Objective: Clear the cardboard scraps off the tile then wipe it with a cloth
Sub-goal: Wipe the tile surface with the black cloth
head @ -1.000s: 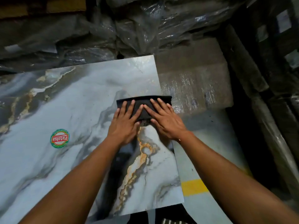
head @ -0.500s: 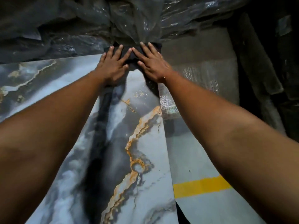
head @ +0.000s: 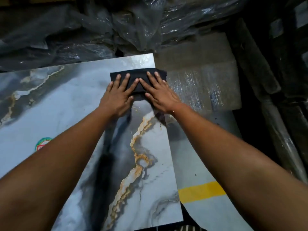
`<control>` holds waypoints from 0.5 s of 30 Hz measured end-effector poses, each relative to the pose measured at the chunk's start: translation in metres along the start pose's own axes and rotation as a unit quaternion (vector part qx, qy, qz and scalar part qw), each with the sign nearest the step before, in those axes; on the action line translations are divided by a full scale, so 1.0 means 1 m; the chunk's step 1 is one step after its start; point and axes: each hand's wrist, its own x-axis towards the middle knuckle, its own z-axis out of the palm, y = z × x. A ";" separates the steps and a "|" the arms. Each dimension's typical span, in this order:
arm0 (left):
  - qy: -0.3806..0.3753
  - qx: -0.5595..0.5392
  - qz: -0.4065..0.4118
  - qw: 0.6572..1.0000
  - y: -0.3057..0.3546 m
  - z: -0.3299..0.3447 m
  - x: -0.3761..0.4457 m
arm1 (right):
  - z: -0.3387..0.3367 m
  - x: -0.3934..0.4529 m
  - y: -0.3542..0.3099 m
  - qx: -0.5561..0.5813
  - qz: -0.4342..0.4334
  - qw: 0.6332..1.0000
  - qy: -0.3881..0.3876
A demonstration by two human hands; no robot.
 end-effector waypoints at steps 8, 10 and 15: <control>-0.010 0.004 0.006 1.000 0.068 0.056 -0.152 | 0.057 -0.159 -0.051 0.027 0.001 0.999 -0.021; -0.011 -0.005 0.014 1.000 0.086 0.073 -0.195 | 0.071 -0.206 -0.068 0.011 0.009 0.999 -0.029; -0.008 -0.012 0.032 0.999 0.131 0.112 -0.303 | 0.104 -0.319 -0.115 -0.036 0.029 0.998 -0.039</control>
